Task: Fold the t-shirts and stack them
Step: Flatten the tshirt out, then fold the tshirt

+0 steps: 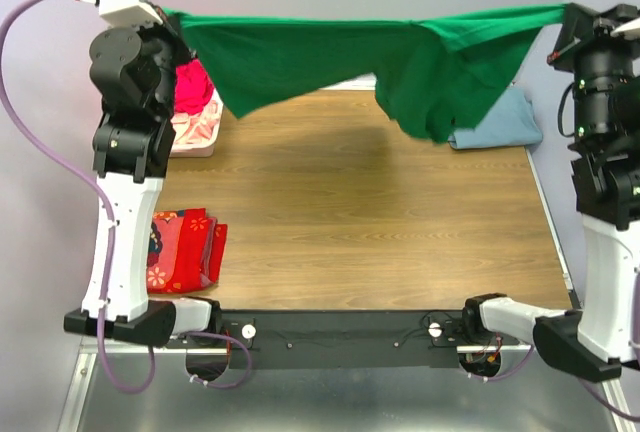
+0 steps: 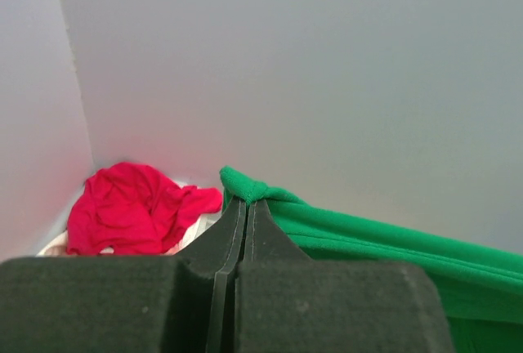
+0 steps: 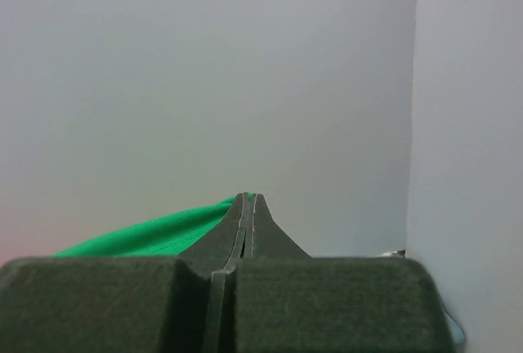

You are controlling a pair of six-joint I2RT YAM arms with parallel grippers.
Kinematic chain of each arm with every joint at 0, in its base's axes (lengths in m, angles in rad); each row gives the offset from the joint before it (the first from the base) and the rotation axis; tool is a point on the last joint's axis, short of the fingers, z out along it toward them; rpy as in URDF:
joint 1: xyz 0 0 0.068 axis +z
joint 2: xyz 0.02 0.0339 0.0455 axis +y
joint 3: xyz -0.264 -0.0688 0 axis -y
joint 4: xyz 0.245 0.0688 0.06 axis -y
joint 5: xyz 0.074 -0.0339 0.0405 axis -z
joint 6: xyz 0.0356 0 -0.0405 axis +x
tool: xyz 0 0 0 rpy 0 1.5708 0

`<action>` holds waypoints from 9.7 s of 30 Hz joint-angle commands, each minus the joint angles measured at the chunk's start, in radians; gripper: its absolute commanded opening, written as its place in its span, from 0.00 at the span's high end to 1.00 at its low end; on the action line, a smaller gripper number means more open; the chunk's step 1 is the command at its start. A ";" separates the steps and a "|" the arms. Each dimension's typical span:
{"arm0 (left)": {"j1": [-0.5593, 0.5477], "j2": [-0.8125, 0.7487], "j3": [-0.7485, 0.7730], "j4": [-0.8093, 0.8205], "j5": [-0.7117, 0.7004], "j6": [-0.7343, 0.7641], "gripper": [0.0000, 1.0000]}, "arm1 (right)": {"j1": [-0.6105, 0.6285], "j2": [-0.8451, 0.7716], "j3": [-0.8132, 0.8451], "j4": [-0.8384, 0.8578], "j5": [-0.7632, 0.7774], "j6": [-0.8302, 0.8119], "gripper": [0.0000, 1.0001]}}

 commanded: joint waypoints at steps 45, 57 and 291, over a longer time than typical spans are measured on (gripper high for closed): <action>-0.011 1.048 0.408 0.048 -0.150 -0.100 1.00 | -0.094 1.162 0.194 0.242 -0.110 0.201 0.99; -0.008 0.837 0.361 0.020 -0.067 -0.037 1.00 | -0.095 0.733 -0.065 0.243 -0.052 0.159 0.99; -0.051 0.003 -0.966 -0.297 0.114 -0.354 0.55 | 0.156 0.443 -0.764 -0.360 -0.210 0.467 0.29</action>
